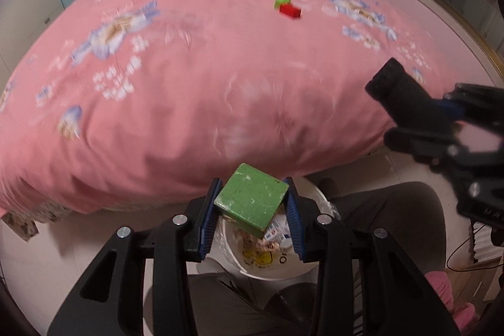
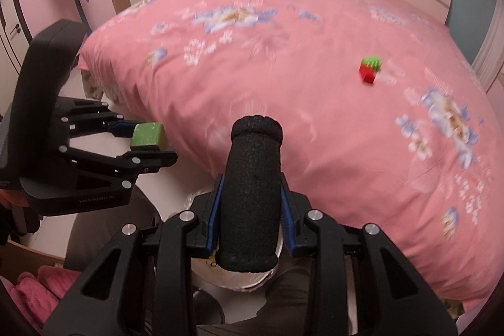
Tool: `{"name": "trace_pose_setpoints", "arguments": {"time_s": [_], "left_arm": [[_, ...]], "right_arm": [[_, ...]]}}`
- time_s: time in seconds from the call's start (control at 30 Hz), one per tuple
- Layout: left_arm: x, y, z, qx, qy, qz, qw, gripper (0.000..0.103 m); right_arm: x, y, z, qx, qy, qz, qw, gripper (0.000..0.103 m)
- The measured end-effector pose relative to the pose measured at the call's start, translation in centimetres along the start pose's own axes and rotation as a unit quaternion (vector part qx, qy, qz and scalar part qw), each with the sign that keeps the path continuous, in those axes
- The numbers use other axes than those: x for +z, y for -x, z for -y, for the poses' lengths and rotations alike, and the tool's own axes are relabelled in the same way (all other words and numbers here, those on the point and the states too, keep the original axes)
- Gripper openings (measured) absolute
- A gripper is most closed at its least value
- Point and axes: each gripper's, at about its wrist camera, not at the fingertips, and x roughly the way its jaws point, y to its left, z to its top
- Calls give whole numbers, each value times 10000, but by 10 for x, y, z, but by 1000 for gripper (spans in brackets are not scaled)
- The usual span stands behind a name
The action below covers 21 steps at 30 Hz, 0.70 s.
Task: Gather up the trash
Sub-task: 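Carry the green cube in the left tool and the black cylinder in the right tool over the bin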
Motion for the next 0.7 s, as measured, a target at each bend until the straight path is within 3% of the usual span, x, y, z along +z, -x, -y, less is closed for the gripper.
{"name": "trace_pose_setpoints", "arguments": {"time_s": [0.7], "left_arm": [[-52,-118,1,-297,371,-1215,9915,41]], "right_arm": [[-77,-135,-11,438,-298,-1486,9875,33]]}}
